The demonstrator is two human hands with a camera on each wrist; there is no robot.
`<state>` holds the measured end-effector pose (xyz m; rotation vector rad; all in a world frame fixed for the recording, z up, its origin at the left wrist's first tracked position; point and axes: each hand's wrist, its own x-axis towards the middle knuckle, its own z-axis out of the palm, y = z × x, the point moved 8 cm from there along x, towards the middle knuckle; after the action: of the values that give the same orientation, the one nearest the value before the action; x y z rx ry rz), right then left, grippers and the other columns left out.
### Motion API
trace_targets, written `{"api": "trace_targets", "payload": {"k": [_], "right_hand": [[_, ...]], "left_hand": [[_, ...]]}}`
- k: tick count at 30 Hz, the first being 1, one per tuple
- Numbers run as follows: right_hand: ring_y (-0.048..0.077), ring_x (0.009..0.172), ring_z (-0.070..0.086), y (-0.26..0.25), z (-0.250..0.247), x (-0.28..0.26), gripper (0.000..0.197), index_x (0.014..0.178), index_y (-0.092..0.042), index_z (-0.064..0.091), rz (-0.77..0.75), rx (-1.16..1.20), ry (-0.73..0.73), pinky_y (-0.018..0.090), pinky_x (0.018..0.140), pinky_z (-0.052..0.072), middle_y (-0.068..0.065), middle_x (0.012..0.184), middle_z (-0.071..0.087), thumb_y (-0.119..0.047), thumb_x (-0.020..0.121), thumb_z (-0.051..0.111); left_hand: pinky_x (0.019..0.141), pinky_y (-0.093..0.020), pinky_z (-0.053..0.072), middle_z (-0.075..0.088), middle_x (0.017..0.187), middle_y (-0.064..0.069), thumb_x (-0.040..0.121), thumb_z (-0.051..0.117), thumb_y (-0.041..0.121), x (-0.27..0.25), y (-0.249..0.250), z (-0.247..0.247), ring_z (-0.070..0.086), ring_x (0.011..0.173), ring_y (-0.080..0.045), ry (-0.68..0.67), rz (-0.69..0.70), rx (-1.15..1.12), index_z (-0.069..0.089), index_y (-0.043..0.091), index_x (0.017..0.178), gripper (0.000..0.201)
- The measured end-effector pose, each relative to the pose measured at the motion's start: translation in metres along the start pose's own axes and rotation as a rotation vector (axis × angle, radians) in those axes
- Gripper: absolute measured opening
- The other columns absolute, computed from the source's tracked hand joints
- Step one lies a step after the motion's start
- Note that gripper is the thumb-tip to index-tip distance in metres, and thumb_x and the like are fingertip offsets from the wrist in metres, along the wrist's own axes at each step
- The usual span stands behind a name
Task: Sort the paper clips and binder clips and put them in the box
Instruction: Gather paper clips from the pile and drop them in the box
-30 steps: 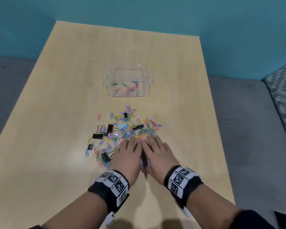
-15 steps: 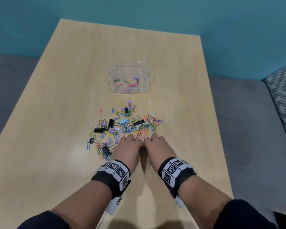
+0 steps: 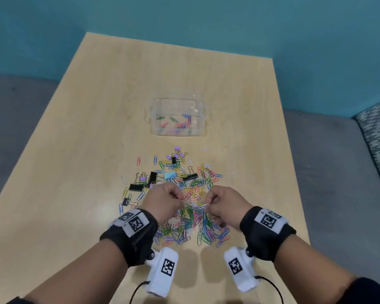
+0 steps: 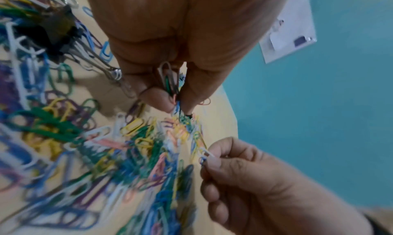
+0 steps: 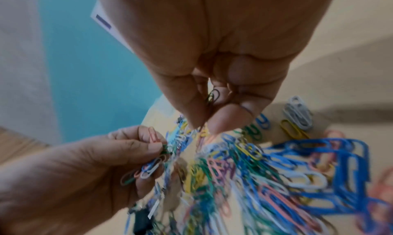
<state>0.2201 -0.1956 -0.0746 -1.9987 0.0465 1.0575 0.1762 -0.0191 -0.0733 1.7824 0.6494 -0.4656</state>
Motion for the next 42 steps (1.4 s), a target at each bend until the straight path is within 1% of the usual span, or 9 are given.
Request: {"api": "trace_targets", "payload": {"k": [5,8,13,20,23,27,30,36,42], "right_hand": [[0.019,0.045,0.053,-0.040,-0.020,0.010,0.016,0.078,-0.007,0.055,-0.071,0.170,-0.047,0.030,0.048,0.047,0.006,0.051,0.056,0.004,0.082,0.066],[0.015,0.043,0.052,-0.081,-0.038,0.020,0.015,0.081,-0.003,0.054,-0.131,0.209,-0.029,0.025,0.043,0.047,0.008,0.054,0.057,0.008,0.083,0.064],[0.016,0.048,0.053,-0.150,-0.072,0.056,0.019,0.075,-0.008,0.054,-0.223,0.034,0.129,0.027,0.047,0.053,0.007,0.058,0.052,0.004,0.084,0.065],[0.030,0.062,0.066,-0.220,-0.086,0.107,0.020,0.071,-0.014,0.055,-0.229,-0.256,0.277,0.049,0.068,0.060,0.007,0.064,0.060,-0.002,0.082,0.066],[0.033,0.075,0.069,-0.228,-0.079,0.116,0.012,0.089,-0.014,0.063,-0.185,-0.343,0.240,0.049,0.074,0.059,0.008,0.076,0.065,-0.014,0.081,0.071],[0.025,0.094,0.059,-0.211,-0.090,0.099,0.040,0.125,-0.015,0.057,-0.216,-0.555,0.301,0.029,0.081,0.046,0.008,0.115,0.063,-0.028,0.087,0.063],[0.026,0.110,0.056,-0.170,-0.086,0.062,0.043,0.133,-0.017,0.051,-0.250,-0.650,0.330,0.030,0.089,0.042,0.009,0.131,0.054,-0.029,0.092,0.055],[0.024,0.138,0.029,-0.036,-0.014,-0.009,0.064,0.148,-0.025,0.022,-0.212,-0.858,0.056,0.037,0.109,0.034,0.007,0.155,0.024,-0.033,0.092,0.051],[0.027,0.146,-0.015,0.021,0.034,-0.036,0.110,0.148,-0.034,-0.015,-0.246,-1.073,-0.011,0.048,0.116,0.019,0.001,0.159,-0.017,-0.046,0.077,0.069]], "left_hand": [[0.043,-0.021,0.043,0.054,0.057,-0.005,0.078,0.067,-0.009,0.009,0.029,-0.023,0.050,0.046,-0.015,-0.022,-0.026,-0.330,0.060,0.006,0.068,0.019],[0.051,-0.025,0.047,0.059,0.063,-0.005,0.077,0.069,-0.006,0.027,0.057,-0.046,0.054,0.051,-0.015,0.000,0.004,-0.391,0.062,0.009,0.070,0.018],[0.052,-0.026,0.053,0.057,0.069,-0.010,0.077,0.068,-0.008,0.068,0.119,-0.095,0.053,0.052,-0.016,0.124,0.164,-0.207,0.060,0.007,0.068,0.020],[0.070,-0.050,0.059,0.064,0.065,-0.004,0.078,0.069,0.005,0.119,0.178,-0.112,0.061,0.052,-0.023,0.219,0.234,0.061,0.062,0.015,0.068,0.016],[0.073,-0.047,0.059,0.063,0.075,-0.004,0.081,0.069,0.017,0.125,0.179,-0.108,0.064,0.063,-0.025,0.161,0.196,0.130,0.066,0.018,0.085,0.005],[0.078,-0.040,0.057,0.067,0.093,-0.002,0.085,0.063,0.027,0.112,0.161,-0.127,0.067,0.077,-0.026,0.249,0.241,0.228,0.065,0.019,0.104,0.021],[0.079,-0.029,0.047,0.065,0.105,0.001,0.087,0.060,0.029,0.076,0.135,-0.121,0.062,0.090,-0.019,0.270,0.313,0.374,0.063,0.021,0.111,0.025],[0.092,-0.033,0.044,0.051,0.118,0.005,0.086,0.060,0.032,-0.019,0.054,-0.012,0.051,0.110,-0.017,-0.056,0.465,0.705,0.057,0.022,0.119,0.035],[0.114,-0.049,0.025,0.000,0.158,-0.007,0.081,0.067,0.039,-0.043,-0.009,0.052,-0.001,0.144,-0.032,-0.138,0.431,1.043,0.006,0.021,0.148,0.092]]}}
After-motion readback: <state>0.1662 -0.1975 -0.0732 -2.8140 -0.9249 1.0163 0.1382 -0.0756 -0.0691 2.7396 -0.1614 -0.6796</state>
